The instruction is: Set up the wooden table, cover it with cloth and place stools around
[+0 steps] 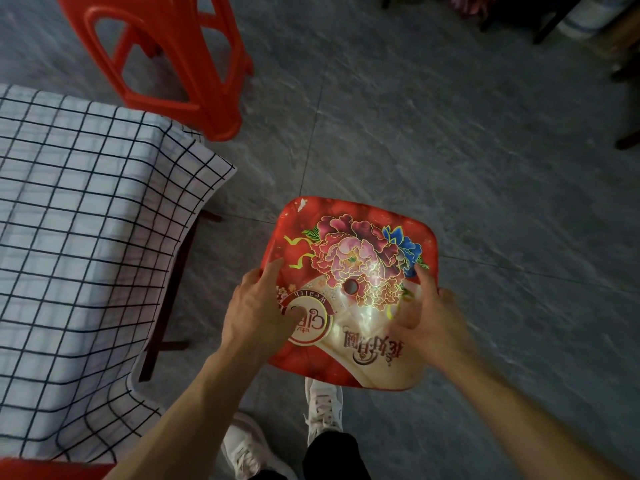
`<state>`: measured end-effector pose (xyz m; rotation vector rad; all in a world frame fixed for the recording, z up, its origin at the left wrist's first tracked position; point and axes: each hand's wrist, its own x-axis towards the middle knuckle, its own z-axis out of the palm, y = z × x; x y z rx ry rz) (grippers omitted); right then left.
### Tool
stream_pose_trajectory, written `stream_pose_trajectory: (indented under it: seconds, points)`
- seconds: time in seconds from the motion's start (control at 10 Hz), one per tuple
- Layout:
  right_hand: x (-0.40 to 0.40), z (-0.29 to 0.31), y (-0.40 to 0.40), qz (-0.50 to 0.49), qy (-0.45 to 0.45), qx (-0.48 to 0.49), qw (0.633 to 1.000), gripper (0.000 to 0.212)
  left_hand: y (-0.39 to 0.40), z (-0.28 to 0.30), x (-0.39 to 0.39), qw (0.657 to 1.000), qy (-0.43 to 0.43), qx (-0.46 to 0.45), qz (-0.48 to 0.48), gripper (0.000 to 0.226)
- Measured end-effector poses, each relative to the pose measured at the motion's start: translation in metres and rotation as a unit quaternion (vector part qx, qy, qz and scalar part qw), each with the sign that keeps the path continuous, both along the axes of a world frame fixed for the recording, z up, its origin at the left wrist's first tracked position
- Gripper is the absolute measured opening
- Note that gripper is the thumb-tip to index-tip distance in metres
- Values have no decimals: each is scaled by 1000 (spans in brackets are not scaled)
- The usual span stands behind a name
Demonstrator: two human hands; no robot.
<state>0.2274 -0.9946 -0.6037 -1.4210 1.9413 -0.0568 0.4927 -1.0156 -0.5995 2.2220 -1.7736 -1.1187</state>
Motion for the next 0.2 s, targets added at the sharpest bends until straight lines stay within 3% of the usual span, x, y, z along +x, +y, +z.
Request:
stream_pose_trajectory:
  seconds: [0.2]
  points:
    - [17,19,-17,5,38,-52,998,91,-22,33,9,999,-40,-12,-26,67]
